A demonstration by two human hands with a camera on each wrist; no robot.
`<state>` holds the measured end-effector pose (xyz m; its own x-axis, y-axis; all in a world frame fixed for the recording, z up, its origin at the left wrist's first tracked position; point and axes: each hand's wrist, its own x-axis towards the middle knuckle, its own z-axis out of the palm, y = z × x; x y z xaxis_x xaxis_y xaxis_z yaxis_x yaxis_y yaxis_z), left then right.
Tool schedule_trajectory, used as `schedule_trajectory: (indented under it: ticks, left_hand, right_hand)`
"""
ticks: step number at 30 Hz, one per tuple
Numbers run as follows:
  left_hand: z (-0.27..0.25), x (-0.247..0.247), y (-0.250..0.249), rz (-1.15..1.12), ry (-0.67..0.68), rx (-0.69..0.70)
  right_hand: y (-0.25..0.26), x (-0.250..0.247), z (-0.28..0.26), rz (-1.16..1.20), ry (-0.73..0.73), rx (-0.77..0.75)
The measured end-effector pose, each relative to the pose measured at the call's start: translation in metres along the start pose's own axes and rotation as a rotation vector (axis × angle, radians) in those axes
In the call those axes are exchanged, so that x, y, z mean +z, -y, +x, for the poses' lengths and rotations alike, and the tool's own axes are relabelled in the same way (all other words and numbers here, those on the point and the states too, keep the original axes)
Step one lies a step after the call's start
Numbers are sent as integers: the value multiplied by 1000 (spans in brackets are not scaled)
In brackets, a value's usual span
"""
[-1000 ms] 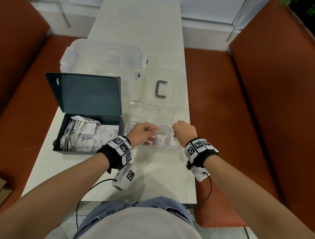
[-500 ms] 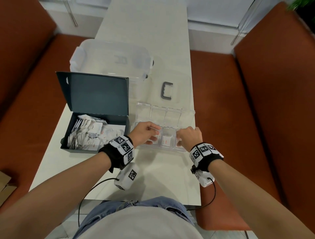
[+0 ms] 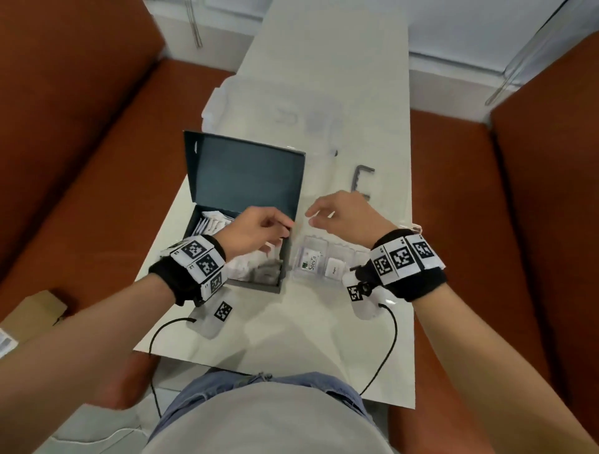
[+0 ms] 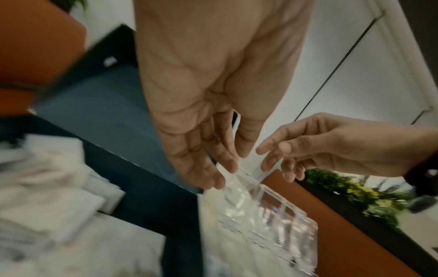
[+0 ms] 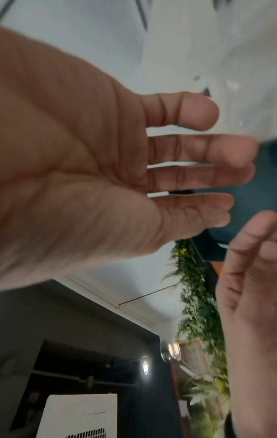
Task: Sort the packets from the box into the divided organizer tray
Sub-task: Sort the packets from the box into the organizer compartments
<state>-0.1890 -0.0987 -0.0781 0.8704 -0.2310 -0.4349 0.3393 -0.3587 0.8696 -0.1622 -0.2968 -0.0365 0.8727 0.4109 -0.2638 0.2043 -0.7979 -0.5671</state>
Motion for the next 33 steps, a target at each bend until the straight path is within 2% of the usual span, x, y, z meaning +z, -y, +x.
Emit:
schedule_trajectory:
  ticks: [4, 6, 10, 14, 18, 22, 26, 28, 31, 33]
  left_hand:
    - [0, -55, 25, 111, -112, -68]
    - [4, -73, 40, 273, -155, -89]
    - [15, -81, 64, 697, -109, -125]
    - [20, -75, 76, 911, -118, -139]
    - [22, -62, 82, 918, -202, -247]
    - [28, -62, 84, 836, -130, -209]
    - [27, -70, 88, 787, -239, -172]
    - [28, -72, 89, 773, -214, -177]
    - [33, -74, 89, 744, -105, -183]
    - [37, -75, 89, 733, -103, -158]
  right_hand:
    - [38, 41, 43, -21, 133, -75]
    - [50, 64, 61, -49, 176, -63]
    - [51, 114, 91, -224, 279, 78]
    - [42, 146, 102, -265, 332, 222]
    - [47, 167, 108, -179, 310, 281]
    - [59, 177, 113, -57, 246, 286]
    - [60, 174, 119, 51, 159, 402]
    - [60, 174, 120, 85, 148, 434]
    - [64, 174, 122, 107, 173, 432]
    - [65, 175, 123, 140, 153, 443]
